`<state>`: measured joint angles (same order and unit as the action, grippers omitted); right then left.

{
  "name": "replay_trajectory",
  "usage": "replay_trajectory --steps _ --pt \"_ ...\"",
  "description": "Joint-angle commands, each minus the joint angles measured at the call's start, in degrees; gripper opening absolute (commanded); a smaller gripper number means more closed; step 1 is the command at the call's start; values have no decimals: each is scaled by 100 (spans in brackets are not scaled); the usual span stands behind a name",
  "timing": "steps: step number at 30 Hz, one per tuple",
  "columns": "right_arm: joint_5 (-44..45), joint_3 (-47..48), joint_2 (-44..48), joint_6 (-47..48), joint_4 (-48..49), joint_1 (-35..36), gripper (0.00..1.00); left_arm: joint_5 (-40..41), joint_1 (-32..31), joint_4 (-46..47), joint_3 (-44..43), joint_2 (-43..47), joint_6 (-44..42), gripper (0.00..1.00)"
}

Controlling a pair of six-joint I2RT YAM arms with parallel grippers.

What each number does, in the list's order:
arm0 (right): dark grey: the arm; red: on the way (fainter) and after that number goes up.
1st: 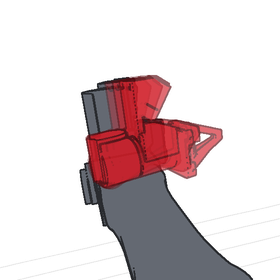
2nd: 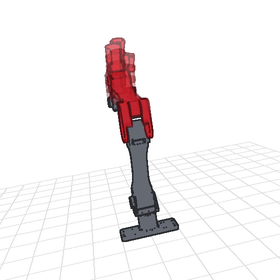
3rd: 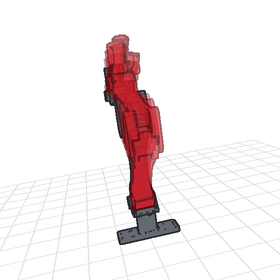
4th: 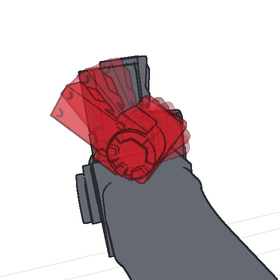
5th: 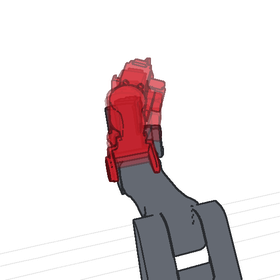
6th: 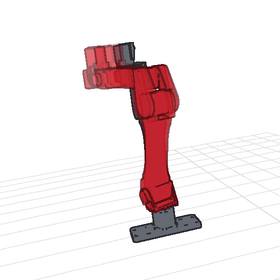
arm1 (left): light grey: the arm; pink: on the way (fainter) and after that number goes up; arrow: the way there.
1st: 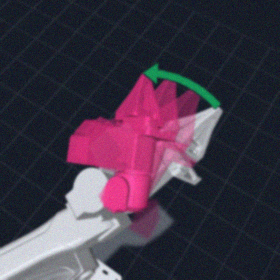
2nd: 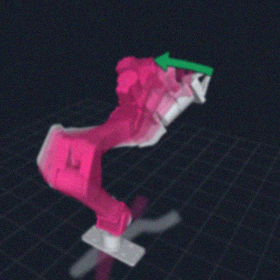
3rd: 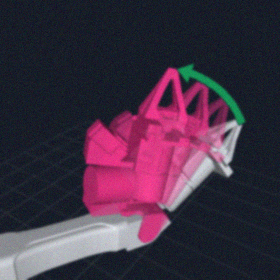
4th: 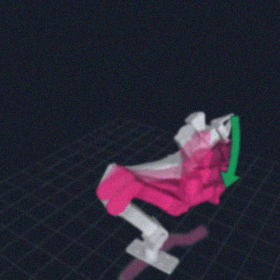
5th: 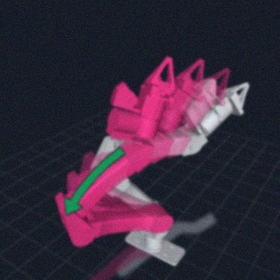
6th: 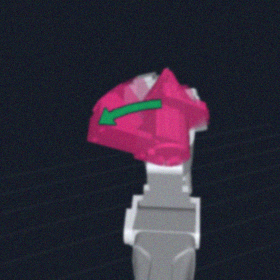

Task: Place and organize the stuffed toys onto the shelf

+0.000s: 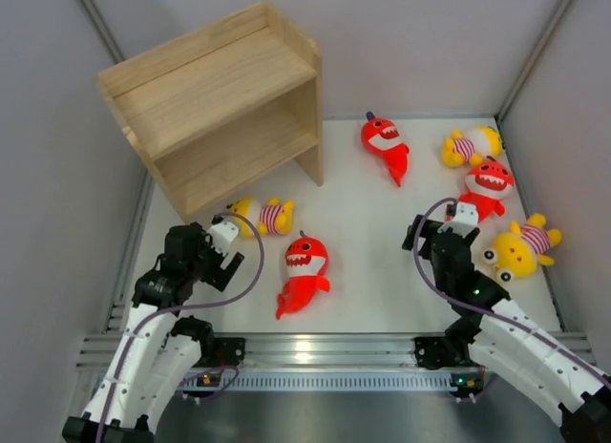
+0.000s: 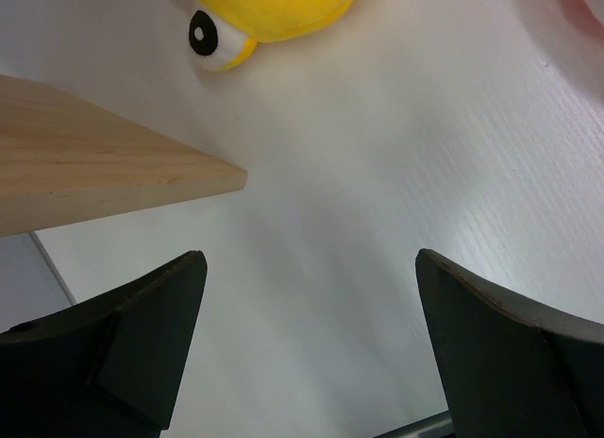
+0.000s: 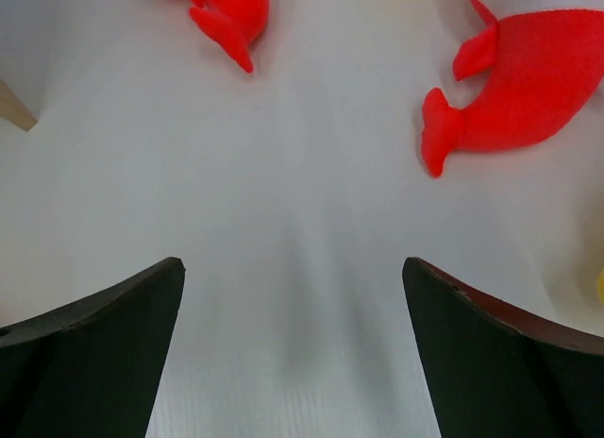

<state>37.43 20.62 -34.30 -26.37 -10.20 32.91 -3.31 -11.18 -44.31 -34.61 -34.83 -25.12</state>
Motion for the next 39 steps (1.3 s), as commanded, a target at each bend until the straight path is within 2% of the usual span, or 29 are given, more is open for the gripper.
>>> replay_trajectory --steps 1,3,8,9,12,14,17,20,24,28,32,35,37,39 --pt "-612 161 -312 429 596 -39 99 155 46 327 -81 -33 157 99" --pt "-1226 336 -593 571 835 -56 99 400 46 336 -265 -15 341 99" --pt "-1396 908 -1631 554 1282 -258 99 1086 37 292 -1124 11 806 99" --pt "-1710 1143 -1780 563 1544 -485 99 1157 37 248 -1249 11 825 99" --pt "-2631 1749 -2483 554 2019 -1186 99 1018 37 -400 -1811 -15 773 99" --pt "-3125 2407 -3238 528 2118 -1722 99 508 37 -909 -2172 -7 510 99" --pt "-3207 3548 -4476 387 1803 -2330 99 427 46 -1324 -2488 29 229 99" --pt "-3311 4325 -5698 509 1609 -2552 99 979 116 -1360 -2656 90 227 99" --pt "-4223 5811 -7288 887 1038 -2605 95 1858 283 -1352 -2893 222 236 99" --pt "-4639 6444 -8107 958 792 -2605 92 2229 406 -1352 -3375 152 245 99" --pt "-4474 6708 -8224 801 564 -2587 90 2352 485 -1352 -4051 -50 359 99" --pt "-4306 7312 -8416 739 -103 -2587 88 2440 520 -1352 -4404 -155 456 99" --pt "-4297 7796 -8653 756 -903 -2553 88 2502 538 -1369 -4711 -234 508 99" --pt "-4201 7904 -8698 782 -1246 -2500 86 2467 555 -1413 -4835 -270 517 99"
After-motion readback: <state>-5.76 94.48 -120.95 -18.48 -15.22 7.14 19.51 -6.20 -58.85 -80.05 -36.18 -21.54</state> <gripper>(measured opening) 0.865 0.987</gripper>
